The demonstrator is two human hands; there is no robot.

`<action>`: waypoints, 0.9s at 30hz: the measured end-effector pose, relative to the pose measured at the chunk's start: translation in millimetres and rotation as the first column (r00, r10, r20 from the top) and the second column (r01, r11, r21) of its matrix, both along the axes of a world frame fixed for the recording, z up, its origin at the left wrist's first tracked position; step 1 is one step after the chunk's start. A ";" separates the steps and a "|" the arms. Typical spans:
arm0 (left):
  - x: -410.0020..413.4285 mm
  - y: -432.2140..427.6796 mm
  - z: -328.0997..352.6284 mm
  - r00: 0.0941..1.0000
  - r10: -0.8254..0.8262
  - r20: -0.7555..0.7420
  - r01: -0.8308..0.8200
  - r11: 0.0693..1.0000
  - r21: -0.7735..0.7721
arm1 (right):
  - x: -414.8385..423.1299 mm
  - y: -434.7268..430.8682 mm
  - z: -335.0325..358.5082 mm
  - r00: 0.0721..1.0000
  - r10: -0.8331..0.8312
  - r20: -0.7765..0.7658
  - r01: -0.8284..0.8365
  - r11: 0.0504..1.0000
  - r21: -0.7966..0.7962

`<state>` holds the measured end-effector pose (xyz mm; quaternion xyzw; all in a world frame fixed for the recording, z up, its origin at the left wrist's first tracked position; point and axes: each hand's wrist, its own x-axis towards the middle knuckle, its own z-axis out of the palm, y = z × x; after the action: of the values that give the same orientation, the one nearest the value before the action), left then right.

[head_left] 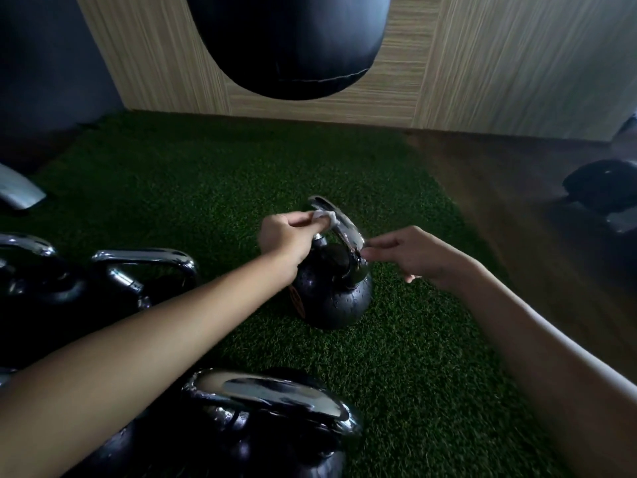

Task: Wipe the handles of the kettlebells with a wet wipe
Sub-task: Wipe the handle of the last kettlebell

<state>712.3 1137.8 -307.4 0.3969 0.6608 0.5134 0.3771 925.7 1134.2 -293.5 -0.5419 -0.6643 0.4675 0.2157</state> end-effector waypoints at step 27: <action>10.2 -28.9 -42.1 0.677 -0.367 -0.638 0.408 0.909 -0.089 | 7.3 -6.8 -29.7 0.973 -0.122 -0.197 0.125 0.992 0.001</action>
<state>722.5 1108.9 -349.5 0.6900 0.6340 0.2745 0.2160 932.9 1127.4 -323.2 -0.5320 -0.6078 0.5000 0.3123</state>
